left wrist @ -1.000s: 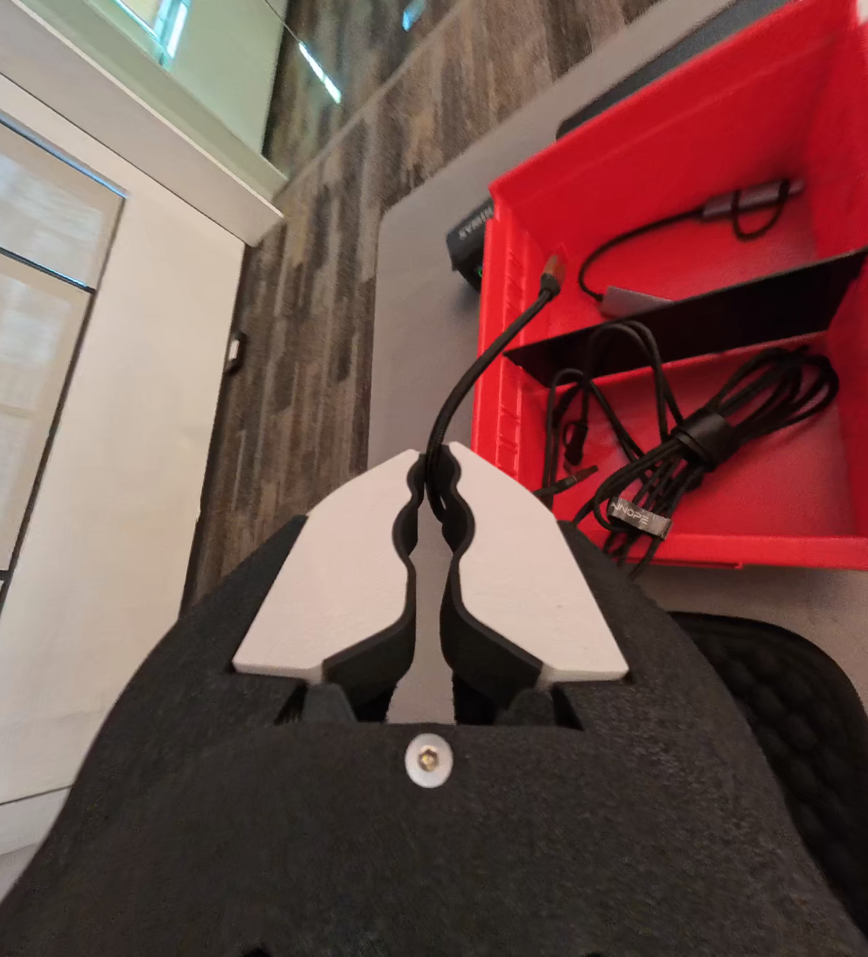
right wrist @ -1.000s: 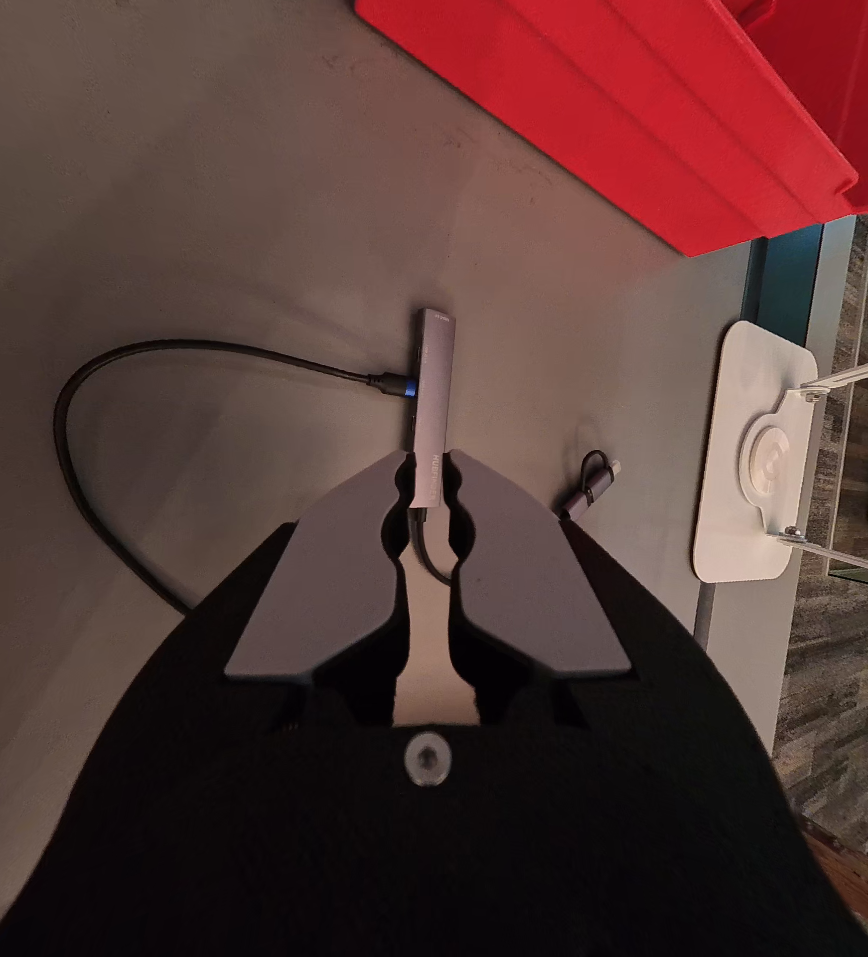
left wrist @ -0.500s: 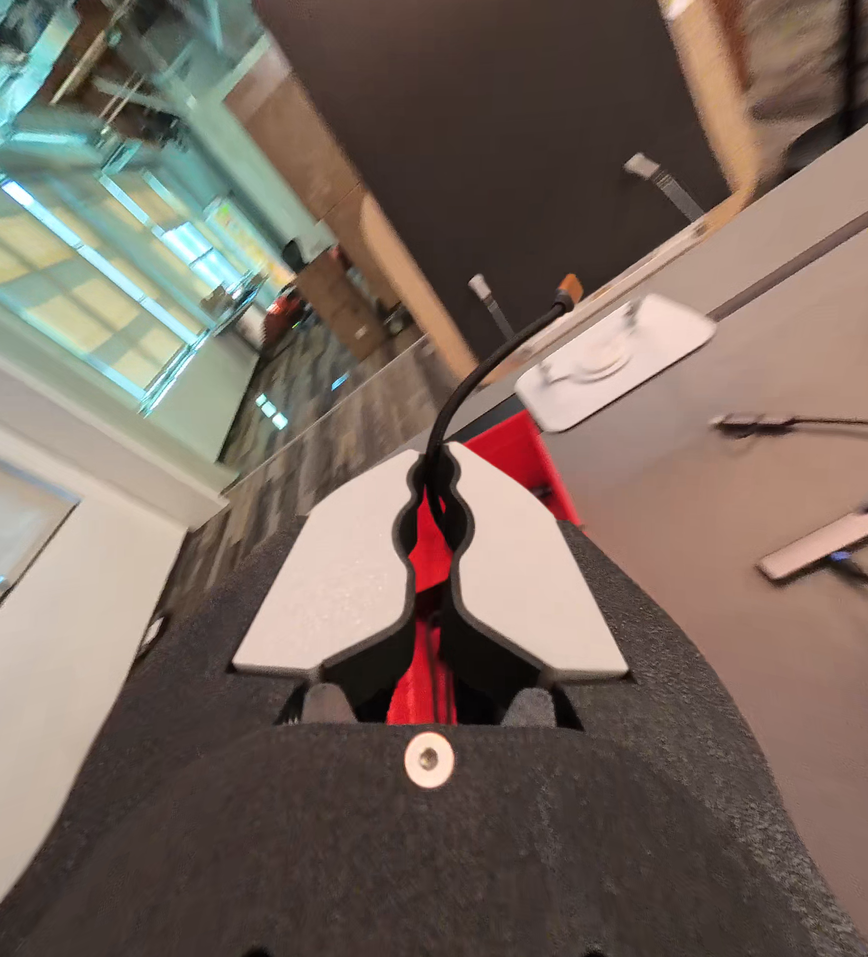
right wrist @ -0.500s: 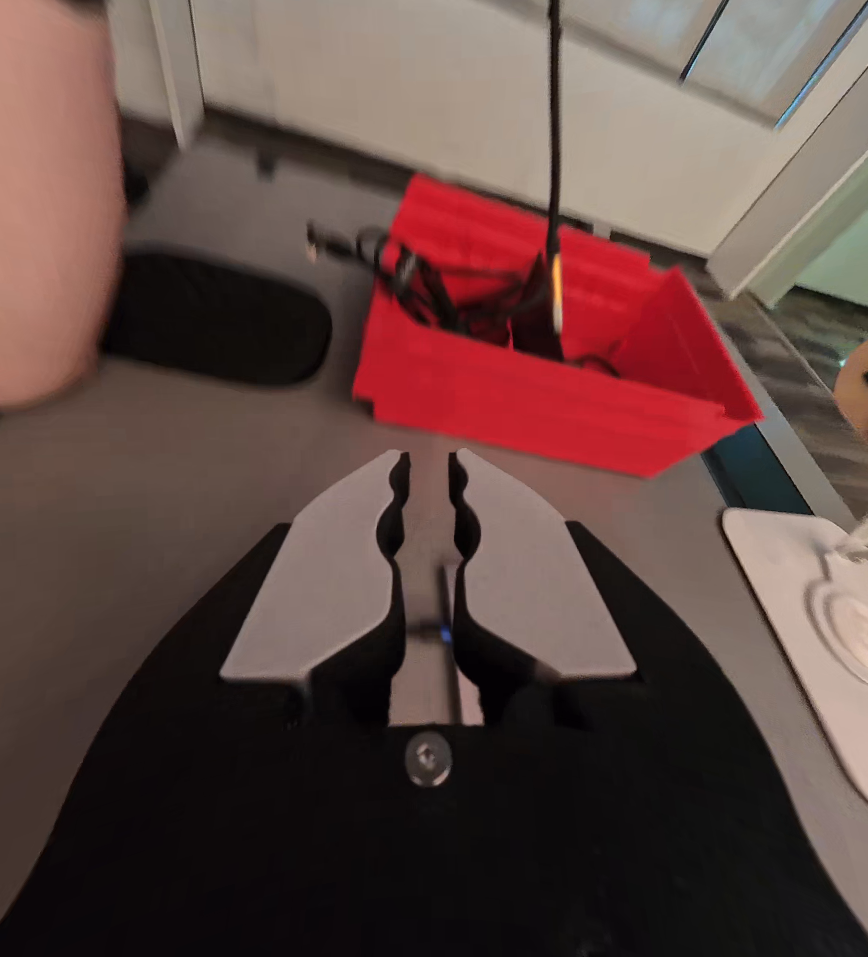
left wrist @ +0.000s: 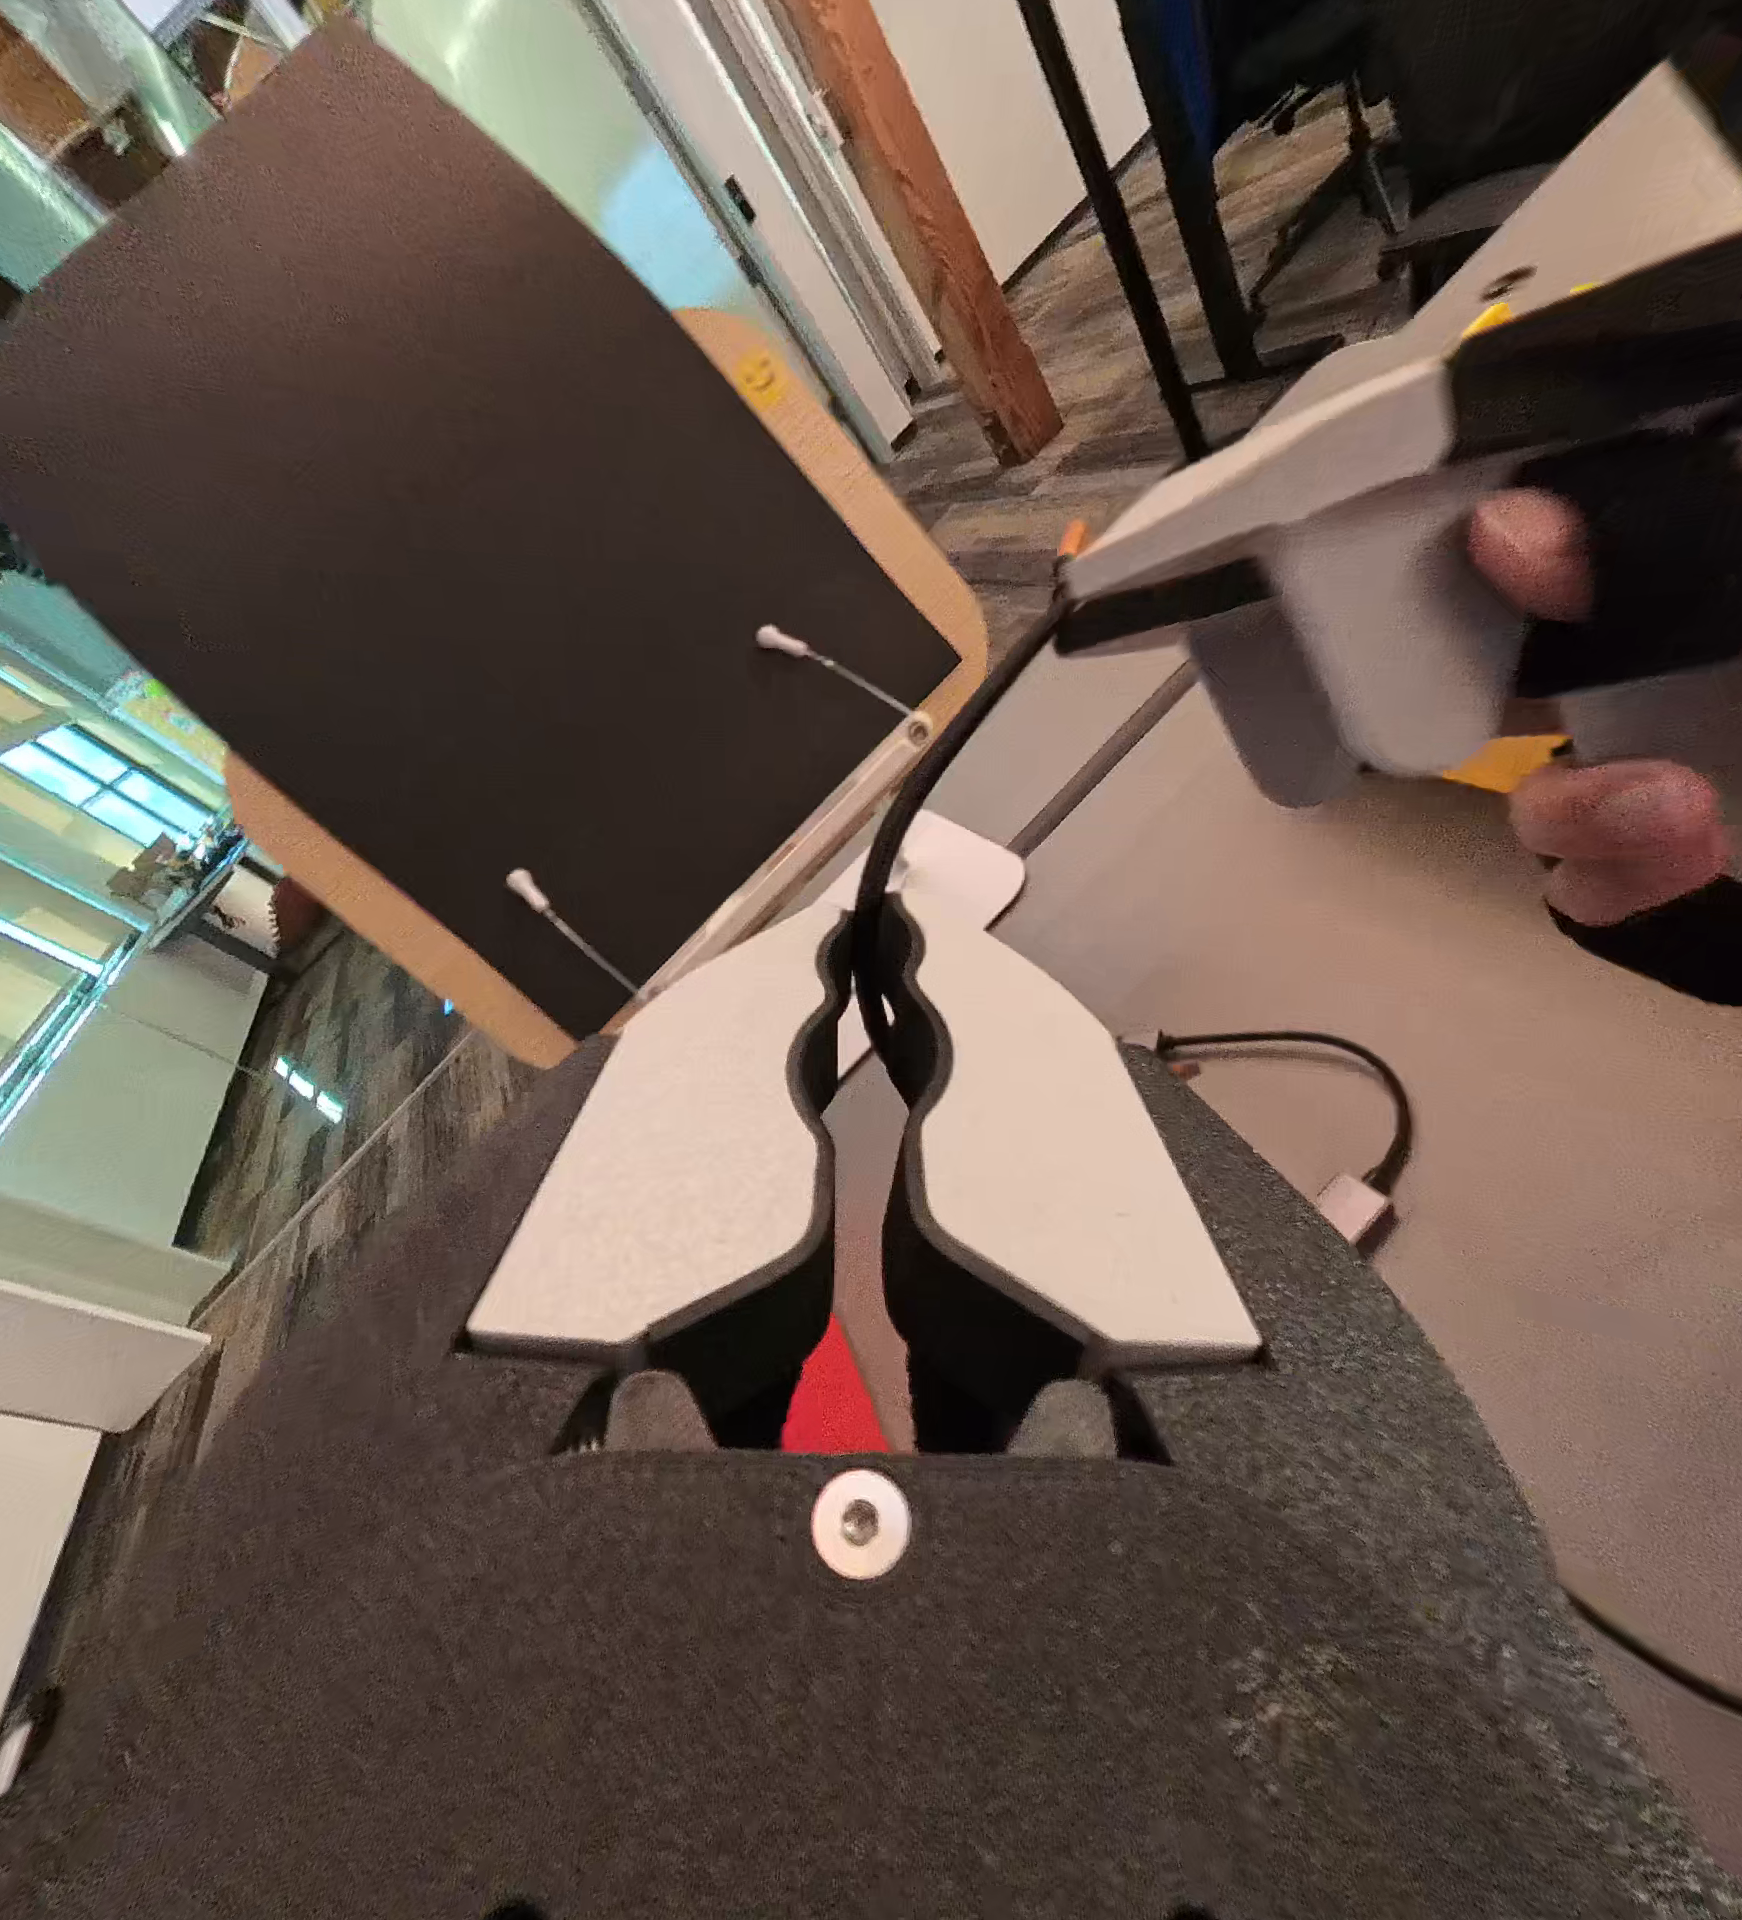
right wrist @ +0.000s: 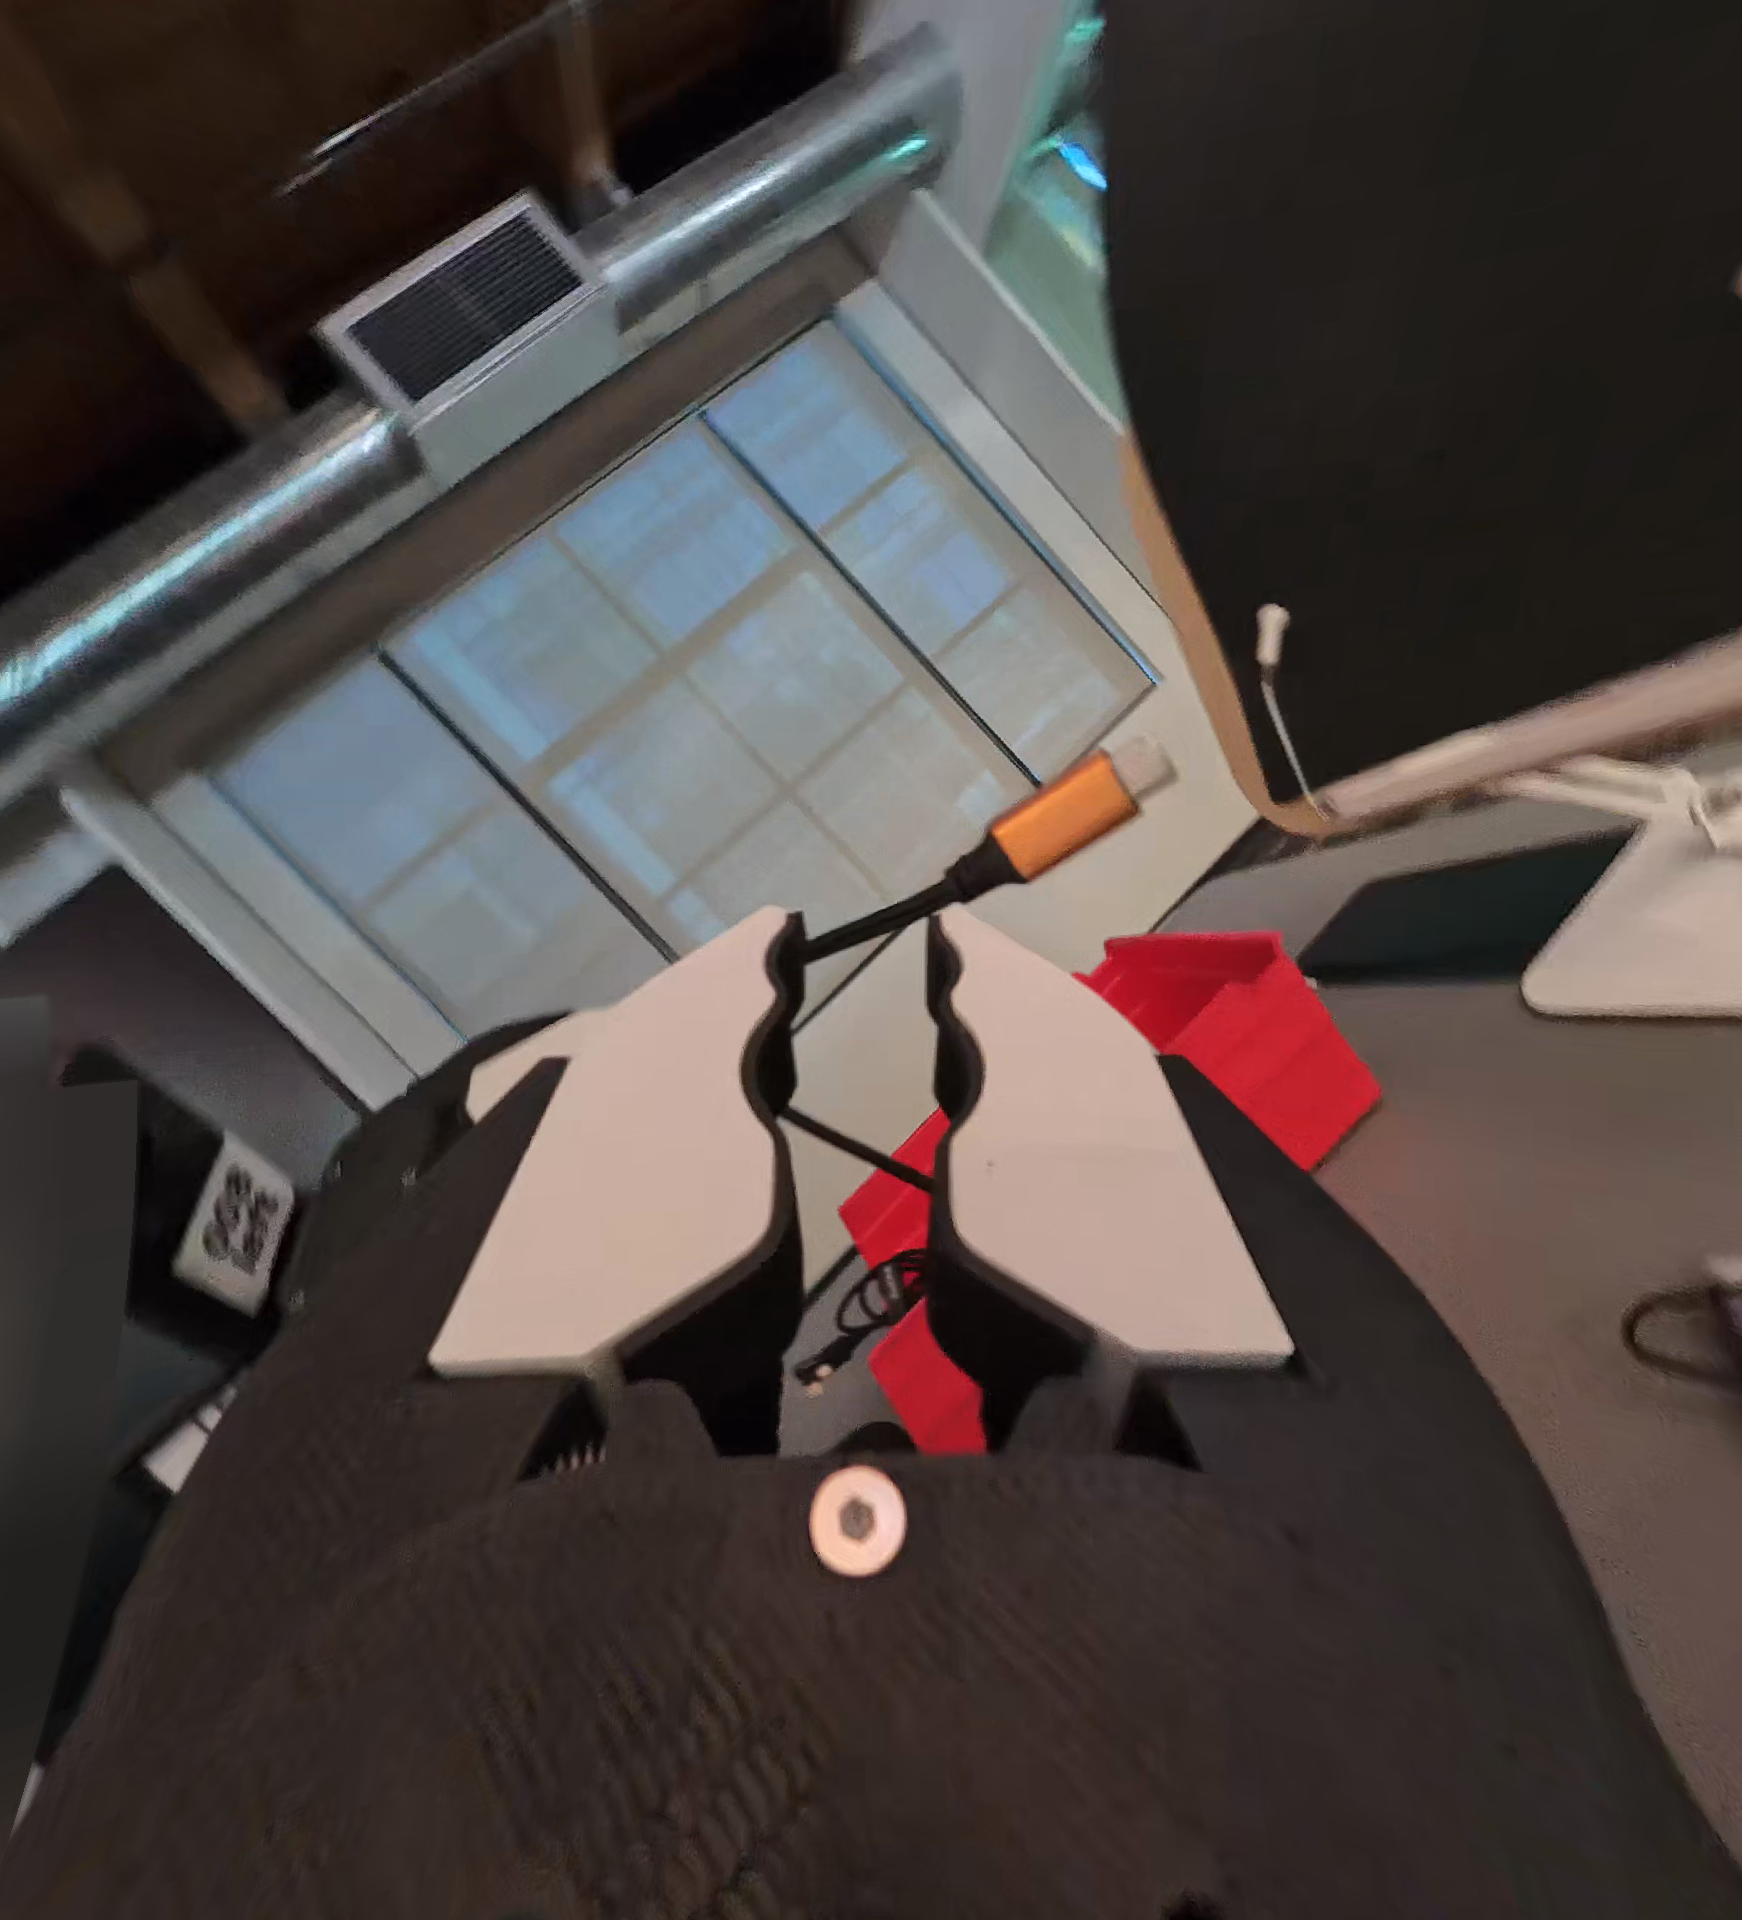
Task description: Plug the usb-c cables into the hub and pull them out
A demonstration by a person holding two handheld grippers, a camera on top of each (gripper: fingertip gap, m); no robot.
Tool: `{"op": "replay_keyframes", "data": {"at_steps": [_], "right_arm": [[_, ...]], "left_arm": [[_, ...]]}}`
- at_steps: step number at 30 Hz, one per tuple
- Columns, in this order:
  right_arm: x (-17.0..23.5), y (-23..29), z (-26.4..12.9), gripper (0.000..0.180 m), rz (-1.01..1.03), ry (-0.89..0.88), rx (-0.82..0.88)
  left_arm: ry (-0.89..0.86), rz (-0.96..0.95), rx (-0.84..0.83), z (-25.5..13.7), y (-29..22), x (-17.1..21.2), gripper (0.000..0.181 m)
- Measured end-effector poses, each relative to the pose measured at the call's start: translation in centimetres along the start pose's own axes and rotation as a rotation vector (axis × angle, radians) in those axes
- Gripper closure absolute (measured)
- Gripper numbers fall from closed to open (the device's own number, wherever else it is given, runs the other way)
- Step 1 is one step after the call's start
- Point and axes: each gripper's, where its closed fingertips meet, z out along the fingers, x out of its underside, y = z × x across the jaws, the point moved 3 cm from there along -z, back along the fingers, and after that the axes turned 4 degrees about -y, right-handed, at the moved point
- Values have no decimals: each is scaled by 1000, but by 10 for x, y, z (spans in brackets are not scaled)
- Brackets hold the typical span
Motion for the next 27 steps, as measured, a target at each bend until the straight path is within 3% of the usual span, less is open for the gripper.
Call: {"op": "replay_keyframes", "data": {"at_steps": [3, 6, 11, 15, 17, 22, 27], "right_arm": [[-9, -10, -6, 170, 187, -40, -27], [-12, -16, -9, 174, 179, -31, -29], [-17, -11, -8, 175, -125, 66, -30], [-2, 12, -3, 175, -418, 236, -110], [9, 16, -1, 175, -604, 315, -97], [40, 23, 1, 175, -958, 483, -90], [65, 21, 0, 175, -1120, 615, -123]], "left_arm": [[8, 36, 39, 9, -17, -1, 177], [50, 45, 140, 15, -38, 5, 177], [7, -61, 295, 15, -55, 2, 172], [-11, -170, 390, -2, -39, 4, 141], [-58, -288, 415, -11, -23, 1, 134], [-183, -566, 491, -12, -8, -7, 144], [-195, -592, 541, -5, -11, -3, 146]]}}
